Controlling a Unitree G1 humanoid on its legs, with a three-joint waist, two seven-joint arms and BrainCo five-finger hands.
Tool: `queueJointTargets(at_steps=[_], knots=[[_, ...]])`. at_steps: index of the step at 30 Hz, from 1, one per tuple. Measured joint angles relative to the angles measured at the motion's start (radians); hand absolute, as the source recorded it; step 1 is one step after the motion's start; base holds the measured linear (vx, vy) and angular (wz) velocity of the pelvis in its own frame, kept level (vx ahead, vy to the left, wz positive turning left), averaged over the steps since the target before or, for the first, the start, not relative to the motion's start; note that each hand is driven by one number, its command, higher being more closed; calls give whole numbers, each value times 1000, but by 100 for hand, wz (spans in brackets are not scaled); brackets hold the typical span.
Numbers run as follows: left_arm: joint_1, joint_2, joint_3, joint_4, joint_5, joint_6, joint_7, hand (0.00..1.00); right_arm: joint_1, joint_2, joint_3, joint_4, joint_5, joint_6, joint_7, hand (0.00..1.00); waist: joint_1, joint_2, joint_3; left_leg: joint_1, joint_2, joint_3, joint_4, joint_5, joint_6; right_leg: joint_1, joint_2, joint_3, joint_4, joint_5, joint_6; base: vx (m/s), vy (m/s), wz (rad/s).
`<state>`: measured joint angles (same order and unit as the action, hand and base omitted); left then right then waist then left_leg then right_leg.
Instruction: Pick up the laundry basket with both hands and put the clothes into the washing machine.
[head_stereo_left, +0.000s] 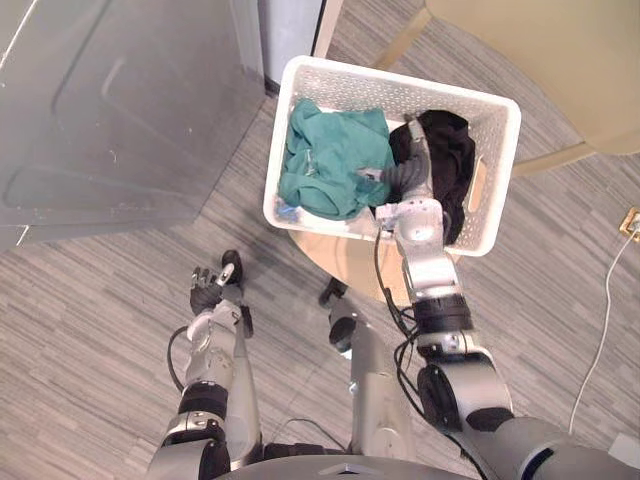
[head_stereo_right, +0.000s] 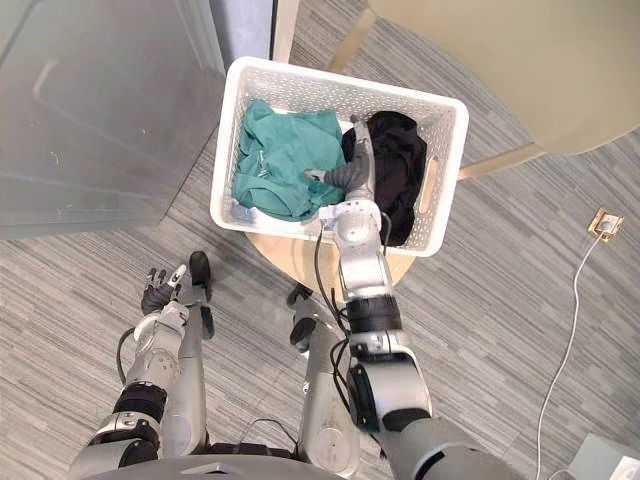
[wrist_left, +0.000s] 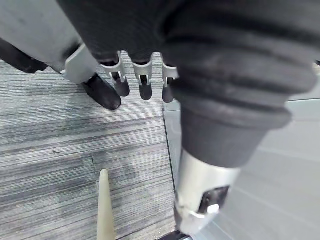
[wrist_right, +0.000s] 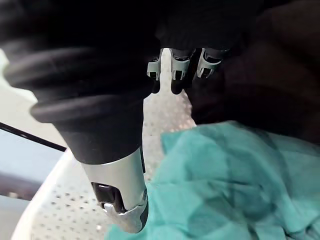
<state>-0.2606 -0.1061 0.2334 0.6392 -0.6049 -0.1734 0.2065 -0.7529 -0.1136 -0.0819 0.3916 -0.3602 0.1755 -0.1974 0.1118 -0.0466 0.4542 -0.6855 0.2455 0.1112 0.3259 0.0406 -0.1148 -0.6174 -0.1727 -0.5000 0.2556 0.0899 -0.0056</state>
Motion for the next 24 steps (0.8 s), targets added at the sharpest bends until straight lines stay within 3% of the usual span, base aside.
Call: queueJointTargets(at_steps=[3,7,10,24], knots=[[0,2,-8,-2,-1,-3,-3,0,-150,-75,1,224,2,-2,32,0,10,10,6,-19,-2,-10,3,2,-1,-11,-2,-8,2,0,-1,32,-24,7],[0,4,-27,-1,-4,-8,-5,0,-283,-164,39,392,9,-5,57,0,24,39,23,-34,-9,-28,3,6,-1,-13,-9,-25,8,-1,-1,32,-13,12],[0,9,-44,0,-20,-9,-13,0,-345,-193,115,497,8,-6,64,0,27,41,24,-37,-13,-32,2,7,0,-12,-15,-31,13,-5,1,32,-8,9],[0,8,-127,-32,-42,-17,-39,0,-520,-296,448,695,7,-22,82,0,49,50,23,-68,-21,-32,-56,53,0,-49,-29,-62,20,-12,-8,20,-31,7]])
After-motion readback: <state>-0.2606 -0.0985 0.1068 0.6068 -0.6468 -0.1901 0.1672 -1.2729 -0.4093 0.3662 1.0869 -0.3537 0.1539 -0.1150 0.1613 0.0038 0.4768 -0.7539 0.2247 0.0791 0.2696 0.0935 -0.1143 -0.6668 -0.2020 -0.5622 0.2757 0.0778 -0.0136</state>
